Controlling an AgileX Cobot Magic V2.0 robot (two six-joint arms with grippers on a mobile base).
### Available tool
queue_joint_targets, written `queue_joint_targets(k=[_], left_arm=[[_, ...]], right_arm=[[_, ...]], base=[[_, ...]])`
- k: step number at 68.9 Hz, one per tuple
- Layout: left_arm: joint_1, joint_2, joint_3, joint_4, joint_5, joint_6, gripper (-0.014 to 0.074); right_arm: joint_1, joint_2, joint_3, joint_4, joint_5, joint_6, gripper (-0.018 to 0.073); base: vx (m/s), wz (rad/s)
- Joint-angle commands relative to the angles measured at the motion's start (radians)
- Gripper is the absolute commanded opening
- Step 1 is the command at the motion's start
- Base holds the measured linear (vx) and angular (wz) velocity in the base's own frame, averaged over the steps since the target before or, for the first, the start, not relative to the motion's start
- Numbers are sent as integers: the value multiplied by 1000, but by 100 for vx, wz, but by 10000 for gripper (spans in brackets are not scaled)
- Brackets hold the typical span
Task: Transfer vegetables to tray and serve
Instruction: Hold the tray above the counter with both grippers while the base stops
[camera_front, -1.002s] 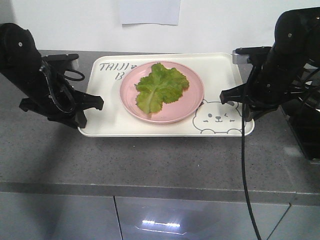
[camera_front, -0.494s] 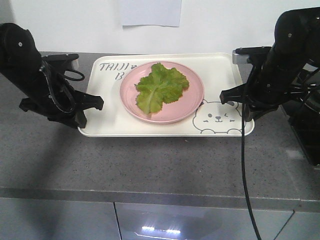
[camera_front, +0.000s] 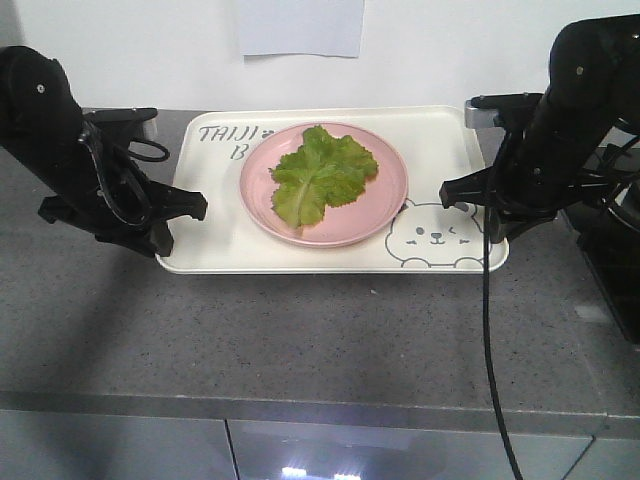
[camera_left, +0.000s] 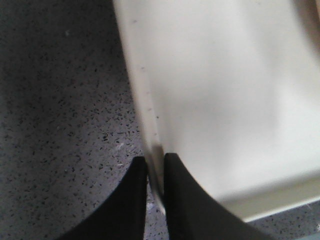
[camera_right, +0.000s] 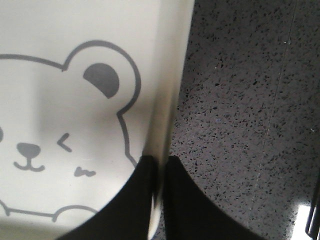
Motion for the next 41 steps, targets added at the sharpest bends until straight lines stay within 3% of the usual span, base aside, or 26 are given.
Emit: queue_joint_targets(k=[1,41], left_arm=[[-18,-63,-39,-73,-49,26,-6],[-18,-63,-39,-73,-49,26,-6]], right_arm=[[6,-59,-27,25,-52,-26,-8],[6,-59,-27,25,-50,-26,-8]], base=[[4,-1],[4,-1]])
